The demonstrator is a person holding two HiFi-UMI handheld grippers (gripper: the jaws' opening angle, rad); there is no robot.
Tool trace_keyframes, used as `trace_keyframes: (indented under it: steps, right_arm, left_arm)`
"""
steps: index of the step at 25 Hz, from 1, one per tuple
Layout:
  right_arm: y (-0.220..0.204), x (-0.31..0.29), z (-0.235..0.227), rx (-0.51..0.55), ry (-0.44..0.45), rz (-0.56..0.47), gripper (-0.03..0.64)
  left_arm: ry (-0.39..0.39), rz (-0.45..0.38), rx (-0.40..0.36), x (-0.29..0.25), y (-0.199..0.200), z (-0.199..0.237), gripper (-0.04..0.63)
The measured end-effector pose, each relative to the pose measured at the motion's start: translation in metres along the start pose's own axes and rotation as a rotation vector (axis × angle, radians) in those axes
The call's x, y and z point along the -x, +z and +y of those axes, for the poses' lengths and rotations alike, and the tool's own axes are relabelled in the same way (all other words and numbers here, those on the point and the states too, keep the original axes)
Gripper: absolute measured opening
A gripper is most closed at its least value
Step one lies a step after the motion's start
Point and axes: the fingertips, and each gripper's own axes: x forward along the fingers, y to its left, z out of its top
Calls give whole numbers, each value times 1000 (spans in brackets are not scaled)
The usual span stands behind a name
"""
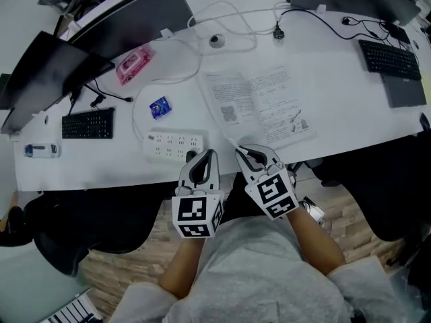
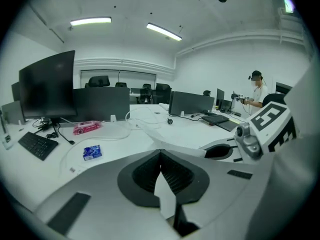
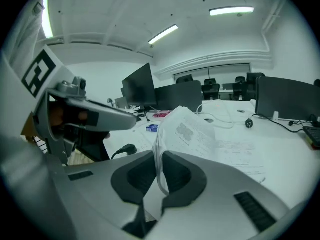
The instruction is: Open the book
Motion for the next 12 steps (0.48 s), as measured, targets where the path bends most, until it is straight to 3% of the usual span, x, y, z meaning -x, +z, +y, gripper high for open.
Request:
trace_keyframes:
  steps: [8,10,12]
  right_arm:
    - [-43,-58,31,106,52,197,44]
    - [-60,-65,35,75,87,288,47]
    - [-73,-68,39,-11,138,355,99]
  left_arm:
    - [71,-10,51,24,-16,23,9]
    - [86,-14,62,28,-17,28,9]
    - [94,-16,69,31,-17,31,9]
